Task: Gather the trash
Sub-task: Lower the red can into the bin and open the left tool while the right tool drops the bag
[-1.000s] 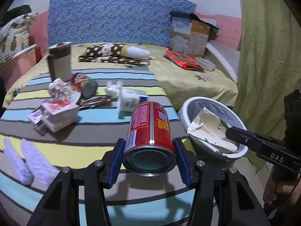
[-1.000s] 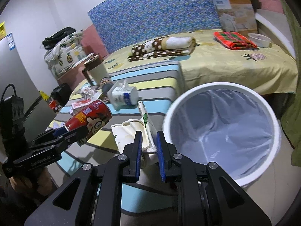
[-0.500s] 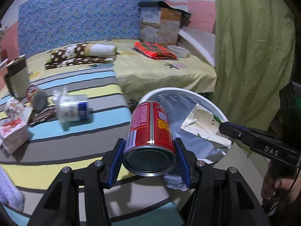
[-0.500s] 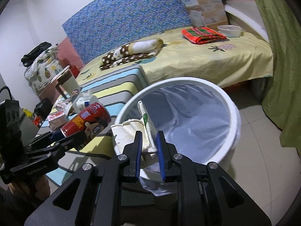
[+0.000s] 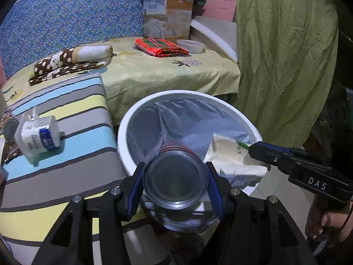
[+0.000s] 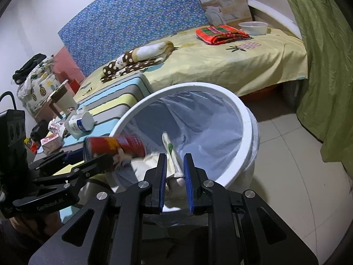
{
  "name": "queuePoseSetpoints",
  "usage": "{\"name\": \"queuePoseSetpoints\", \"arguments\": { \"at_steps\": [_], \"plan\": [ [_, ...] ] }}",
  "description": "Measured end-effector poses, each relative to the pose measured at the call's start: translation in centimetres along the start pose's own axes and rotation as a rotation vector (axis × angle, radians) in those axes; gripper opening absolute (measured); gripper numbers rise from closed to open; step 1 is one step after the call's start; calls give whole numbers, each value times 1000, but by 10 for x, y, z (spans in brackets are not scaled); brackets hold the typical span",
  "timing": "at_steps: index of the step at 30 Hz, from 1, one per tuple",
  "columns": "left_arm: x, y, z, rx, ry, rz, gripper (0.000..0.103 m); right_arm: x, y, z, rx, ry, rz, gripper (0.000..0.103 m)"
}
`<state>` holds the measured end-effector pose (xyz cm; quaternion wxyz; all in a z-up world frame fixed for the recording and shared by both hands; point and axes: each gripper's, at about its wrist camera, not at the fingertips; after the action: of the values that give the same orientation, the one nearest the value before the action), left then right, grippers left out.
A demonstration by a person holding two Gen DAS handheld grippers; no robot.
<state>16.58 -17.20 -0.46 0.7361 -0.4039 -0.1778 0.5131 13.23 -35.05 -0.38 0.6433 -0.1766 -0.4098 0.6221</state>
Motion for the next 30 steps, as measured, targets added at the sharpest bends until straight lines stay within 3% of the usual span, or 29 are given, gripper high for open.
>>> {"name": "queuePoseSetpoints", "arguments": {
  "at_steps": [19,25,30],
  "plan": [
    [-2,-4,2,-25,5,4,55,-5,-1,-4,19,15,4,19],
    [2,-1,14,-41,7,27,55,3,-3,4,-3,21,22,28],
    [7,3,26,-50,7,53,55,14,-4,12,-27,16,37,29]
  ]
}}
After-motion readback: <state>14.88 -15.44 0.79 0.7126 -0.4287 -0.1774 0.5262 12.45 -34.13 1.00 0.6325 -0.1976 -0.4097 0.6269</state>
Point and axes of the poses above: each gripper's, at about its wrist camera, not at the fingertips, and z roughly against the way its jaws point, x to its left, y to its underside, and after that the axes turned 7 degrees about -x, right-handed
